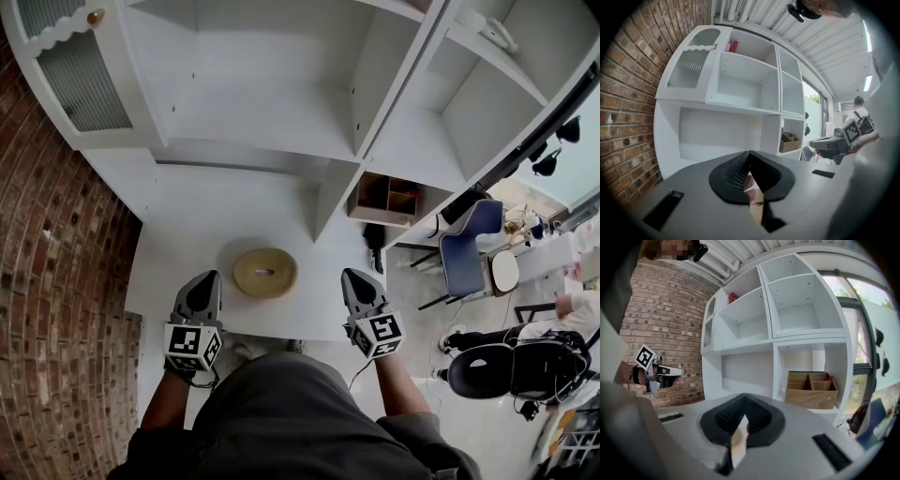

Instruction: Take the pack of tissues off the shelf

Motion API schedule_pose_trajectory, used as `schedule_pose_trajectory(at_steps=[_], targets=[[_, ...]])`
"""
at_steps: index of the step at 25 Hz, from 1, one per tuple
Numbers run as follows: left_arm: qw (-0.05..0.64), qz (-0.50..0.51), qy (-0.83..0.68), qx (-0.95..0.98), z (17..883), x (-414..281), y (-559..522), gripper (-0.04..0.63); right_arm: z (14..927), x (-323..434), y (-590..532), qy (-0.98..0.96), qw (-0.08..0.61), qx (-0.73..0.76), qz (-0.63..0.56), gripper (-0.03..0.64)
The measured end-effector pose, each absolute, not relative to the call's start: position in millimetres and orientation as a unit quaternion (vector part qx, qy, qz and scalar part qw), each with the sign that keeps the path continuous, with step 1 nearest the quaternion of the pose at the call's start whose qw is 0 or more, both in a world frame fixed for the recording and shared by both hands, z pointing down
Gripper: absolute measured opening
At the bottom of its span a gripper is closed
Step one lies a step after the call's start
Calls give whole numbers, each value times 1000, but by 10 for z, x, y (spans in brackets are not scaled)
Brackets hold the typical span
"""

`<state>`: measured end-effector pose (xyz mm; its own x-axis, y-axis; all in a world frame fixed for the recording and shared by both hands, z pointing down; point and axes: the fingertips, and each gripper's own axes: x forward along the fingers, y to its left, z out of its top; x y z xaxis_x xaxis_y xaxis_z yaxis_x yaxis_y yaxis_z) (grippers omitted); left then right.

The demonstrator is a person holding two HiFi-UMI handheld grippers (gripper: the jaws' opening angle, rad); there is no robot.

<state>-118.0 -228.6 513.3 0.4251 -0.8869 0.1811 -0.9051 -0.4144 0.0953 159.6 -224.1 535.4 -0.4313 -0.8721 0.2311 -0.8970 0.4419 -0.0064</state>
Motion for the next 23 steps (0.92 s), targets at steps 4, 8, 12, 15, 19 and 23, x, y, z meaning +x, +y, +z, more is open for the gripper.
schedule_pose_trajectory(at_steps=[4,8,12,15,19,23], targets=[[90,52,-534,839,5132,-1183,-2295,3,5356,1568,-2238,-846,94,520,68,-3],[89,52,-535,839,5124,-1178,-2295,5,5354,1551,-2238,-848,92,517,71,-3],[89,53,-535,839,5126,-1178,-2290,3,5347,1548,-2241,-848,89,517,70,-3],[89,53,-535,839,5124,-1181,-2285,3,5347,1540,-2241,-849,88,516,72,-3],[89,54,-536,838,5131,-1185,-2287,4,5364,1516,-2246,-851,89,513,72,-3],[90,55,-537,837,5147,-1186,-2293,3,5381,1490,-2257,-852,90,510,72,-3]])
